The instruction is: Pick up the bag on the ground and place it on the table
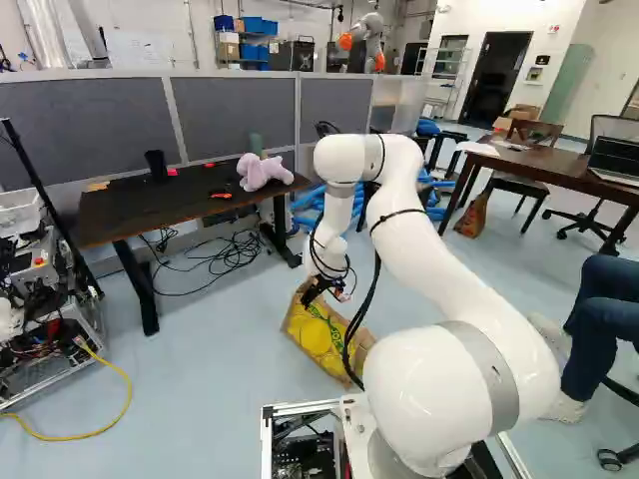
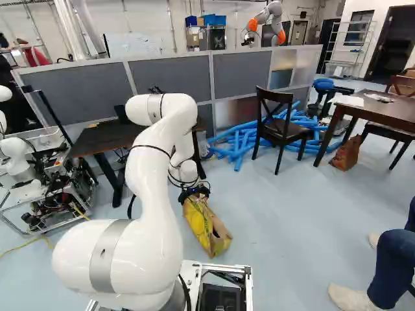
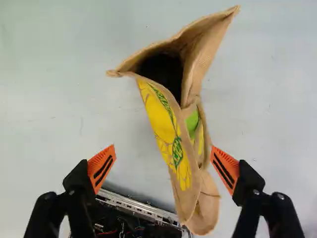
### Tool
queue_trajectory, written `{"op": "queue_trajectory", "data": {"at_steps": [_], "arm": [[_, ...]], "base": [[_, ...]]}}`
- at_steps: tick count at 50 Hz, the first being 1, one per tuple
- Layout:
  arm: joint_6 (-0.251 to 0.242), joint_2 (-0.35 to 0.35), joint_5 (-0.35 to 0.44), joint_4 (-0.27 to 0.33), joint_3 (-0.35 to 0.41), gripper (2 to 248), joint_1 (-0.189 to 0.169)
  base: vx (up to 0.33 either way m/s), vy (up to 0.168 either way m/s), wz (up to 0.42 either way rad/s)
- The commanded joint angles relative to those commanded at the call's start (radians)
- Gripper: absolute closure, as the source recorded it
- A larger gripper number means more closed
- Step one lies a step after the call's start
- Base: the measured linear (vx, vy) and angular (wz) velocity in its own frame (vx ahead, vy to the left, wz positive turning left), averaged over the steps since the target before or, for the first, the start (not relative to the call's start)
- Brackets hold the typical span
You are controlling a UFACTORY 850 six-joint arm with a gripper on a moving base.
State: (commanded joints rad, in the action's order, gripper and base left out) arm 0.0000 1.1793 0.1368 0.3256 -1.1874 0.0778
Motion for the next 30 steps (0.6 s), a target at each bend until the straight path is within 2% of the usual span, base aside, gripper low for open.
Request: {"op": "queue_trajectory", "data": {"at_steps": [30], "arm": [[0.000,0.114,0.000,0.042,-0.092,3,-0.009]], "base": [[0.000,0.000,0.000]]}}
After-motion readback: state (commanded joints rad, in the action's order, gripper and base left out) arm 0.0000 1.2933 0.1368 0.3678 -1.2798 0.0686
